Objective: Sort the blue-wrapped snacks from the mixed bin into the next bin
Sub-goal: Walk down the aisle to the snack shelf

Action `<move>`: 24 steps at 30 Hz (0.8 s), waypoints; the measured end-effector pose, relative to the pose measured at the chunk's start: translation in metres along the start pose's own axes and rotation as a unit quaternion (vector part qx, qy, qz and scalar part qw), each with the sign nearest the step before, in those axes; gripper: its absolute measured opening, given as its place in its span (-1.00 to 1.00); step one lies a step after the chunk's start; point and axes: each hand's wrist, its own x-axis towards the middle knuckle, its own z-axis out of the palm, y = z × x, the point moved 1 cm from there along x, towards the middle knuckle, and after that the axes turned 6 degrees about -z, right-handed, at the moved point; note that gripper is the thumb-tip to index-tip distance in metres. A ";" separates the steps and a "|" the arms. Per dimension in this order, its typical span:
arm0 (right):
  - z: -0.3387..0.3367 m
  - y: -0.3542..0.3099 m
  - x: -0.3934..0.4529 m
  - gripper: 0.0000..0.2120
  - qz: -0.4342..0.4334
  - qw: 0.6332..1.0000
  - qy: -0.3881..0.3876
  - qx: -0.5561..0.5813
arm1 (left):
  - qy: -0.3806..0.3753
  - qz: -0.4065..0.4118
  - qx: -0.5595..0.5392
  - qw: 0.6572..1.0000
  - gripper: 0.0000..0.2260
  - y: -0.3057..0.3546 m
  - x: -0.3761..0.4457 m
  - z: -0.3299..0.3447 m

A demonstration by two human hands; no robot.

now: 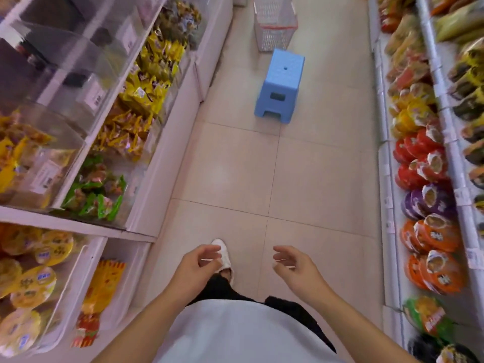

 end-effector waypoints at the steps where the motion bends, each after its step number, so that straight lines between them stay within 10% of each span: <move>1: -0.005 -0.012 0.016 -0.67 0.002 1.000 -0.002 0.003 | -0.005 0.005 0.005 1.000 -0.77 0.015 0.017 -0.006; 24: -0.249 -0.203 0.427 -0.62 -0.027 0.995 -0.061 -0.072 | 0.018 0.019 -0.003 1.000 -0.75 0.380 0.347 -0.006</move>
